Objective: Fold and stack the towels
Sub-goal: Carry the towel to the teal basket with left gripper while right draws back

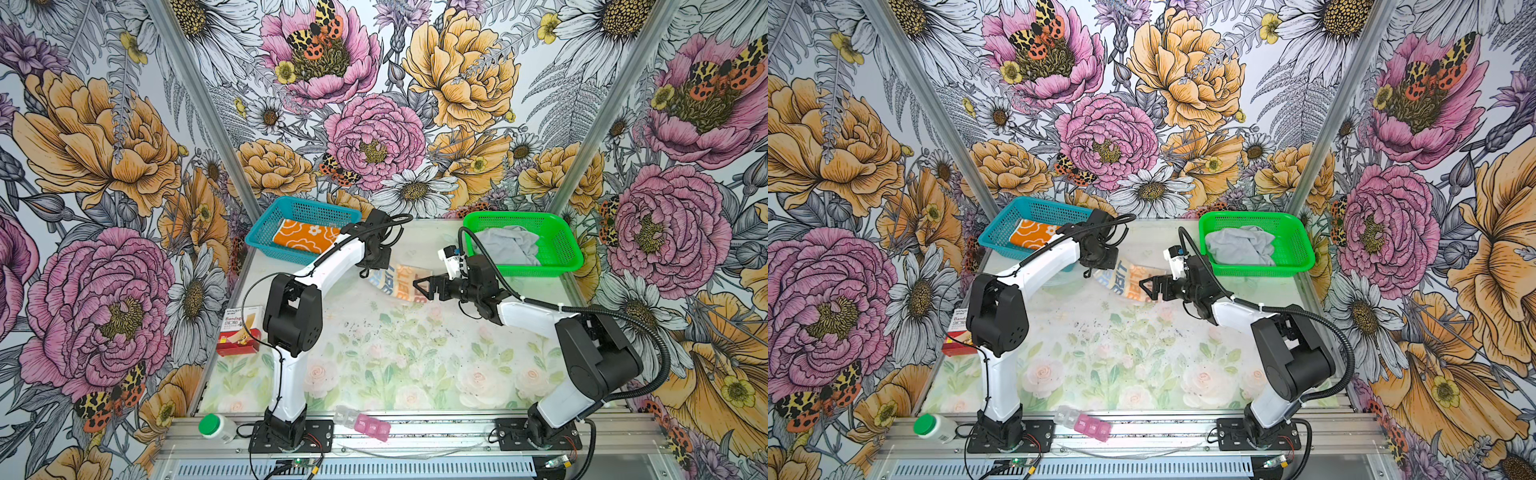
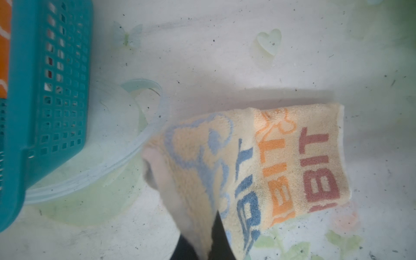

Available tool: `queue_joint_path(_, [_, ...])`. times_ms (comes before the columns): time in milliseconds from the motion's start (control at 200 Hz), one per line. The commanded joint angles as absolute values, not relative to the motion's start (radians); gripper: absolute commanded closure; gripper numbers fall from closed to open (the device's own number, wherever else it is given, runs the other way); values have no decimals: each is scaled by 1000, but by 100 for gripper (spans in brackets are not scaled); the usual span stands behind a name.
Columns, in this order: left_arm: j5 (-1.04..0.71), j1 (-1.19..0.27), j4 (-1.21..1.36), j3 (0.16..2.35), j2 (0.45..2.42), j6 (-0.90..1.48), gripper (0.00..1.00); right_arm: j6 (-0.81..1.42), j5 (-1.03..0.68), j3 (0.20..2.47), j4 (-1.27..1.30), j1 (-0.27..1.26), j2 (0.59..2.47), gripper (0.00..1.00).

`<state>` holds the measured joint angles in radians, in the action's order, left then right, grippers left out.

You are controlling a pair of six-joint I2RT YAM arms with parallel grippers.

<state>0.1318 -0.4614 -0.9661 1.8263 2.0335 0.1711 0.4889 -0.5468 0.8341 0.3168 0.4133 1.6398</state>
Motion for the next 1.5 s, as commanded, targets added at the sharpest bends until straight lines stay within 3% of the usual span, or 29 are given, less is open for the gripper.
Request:
queue_joint_path(0, [237,-463,-1025,1892,2011,112,100,495,-540,832,403,426,1679,1])
queue_joint_path(355, [445,-431,-1105,2025,2053,-75,100,467,-467,810,428,468,1660,1])
queue_joint_path(635, [488,-388,-1103,2145,2137,-185,100,430,-350,817,354,471,1642,1])
queue_joint_path(1496, [518,-267,-1098,2590,2359,-293,100,390,-372,862,310,477,1698,1])
